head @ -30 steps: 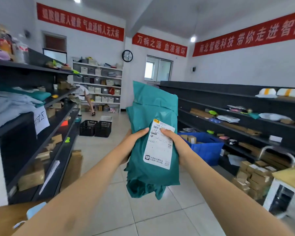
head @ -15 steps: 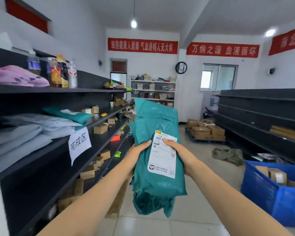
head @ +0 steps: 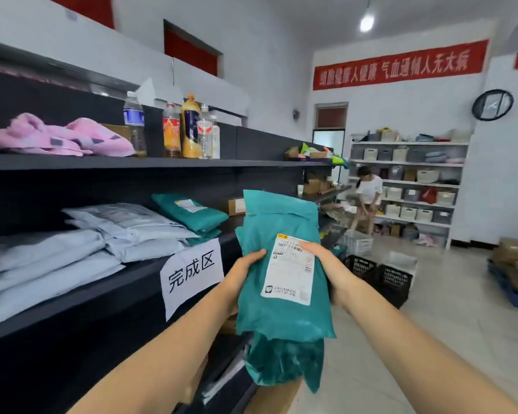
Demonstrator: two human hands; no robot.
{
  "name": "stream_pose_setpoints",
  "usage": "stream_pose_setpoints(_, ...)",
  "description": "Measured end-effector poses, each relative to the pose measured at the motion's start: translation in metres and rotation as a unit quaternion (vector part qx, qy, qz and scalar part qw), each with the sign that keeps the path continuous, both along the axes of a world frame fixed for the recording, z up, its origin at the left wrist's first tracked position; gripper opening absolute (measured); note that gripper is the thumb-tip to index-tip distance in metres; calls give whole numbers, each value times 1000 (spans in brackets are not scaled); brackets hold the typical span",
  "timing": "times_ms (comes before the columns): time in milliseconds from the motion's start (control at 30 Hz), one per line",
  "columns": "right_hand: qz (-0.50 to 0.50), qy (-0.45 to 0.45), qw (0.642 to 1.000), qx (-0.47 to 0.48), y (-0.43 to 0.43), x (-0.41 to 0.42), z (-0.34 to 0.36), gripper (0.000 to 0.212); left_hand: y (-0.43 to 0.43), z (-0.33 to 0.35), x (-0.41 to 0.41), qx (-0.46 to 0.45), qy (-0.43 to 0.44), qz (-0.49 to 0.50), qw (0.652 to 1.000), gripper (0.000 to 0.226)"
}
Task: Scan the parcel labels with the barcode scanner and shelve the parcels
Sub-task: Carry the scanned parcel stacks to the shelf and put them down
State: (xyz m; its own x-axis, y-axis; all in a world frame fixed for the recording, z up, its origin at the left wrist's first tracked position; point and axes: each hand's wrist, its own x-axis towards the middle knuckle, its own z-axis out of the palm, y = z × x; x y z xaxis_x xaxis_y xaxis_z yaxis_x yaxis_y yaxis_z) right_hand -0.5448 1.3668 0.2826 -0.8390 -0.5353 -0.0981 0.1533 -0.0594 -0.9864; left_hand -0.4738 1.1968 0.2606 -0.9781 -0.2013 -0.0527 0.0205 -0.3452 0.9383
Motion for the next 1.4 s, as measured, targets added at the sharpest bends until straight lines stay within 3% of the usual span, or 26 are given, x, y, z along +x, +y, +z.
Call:
stream_pose_setpoints(200,27,-15,999,-16,-51,-151,-39,63,-61,-13,-160,-53,8,122,991,30)
stream_pose_setpoints(367,80,-46,991,-93,-98,-272,-29,43,-104,-5,-272,11,-24,148,989,23)
stream_pose_setpoints(433,100,-65,985,-125,-123,-316,-25,45,-122,1,-309,23,-30,168,985,23)
stream_pose_setpoints(567,154,-85,975,-134,-182,-396,-28,50,-156,11,-368,28,-65,213,974,28)
stream_pose_setpoints(767,274,-123,946,-126,-281,-504,-10,51,-211,30,-437,40,-1,304,952,32)
stream_pose_setpoints(933,355,-144,914,-133,-367,-542,7,44,-259,40,-467,25,27,350,936,30)
stream_pose_setpoints(1033,395,-172,891,-140,-417,-554,9,44,-305,53,-477,-46,-26,404,913,24)
stream_pose_setpoints(1200,429,-193,872,-135,-479,-560,-11,51,-370,48,-481,-127,-198,389,891,49)
stream_pose_setpoints(1267,428,-181,876,-132,-493,-562,-21,59,-386,39,-484,-189,-247,384,870,57)
stream_pose_setpoints(1400,397,-140,906,-52,-512,-564,-33,40,-394,29,-489,-303,-285,420,807,53)
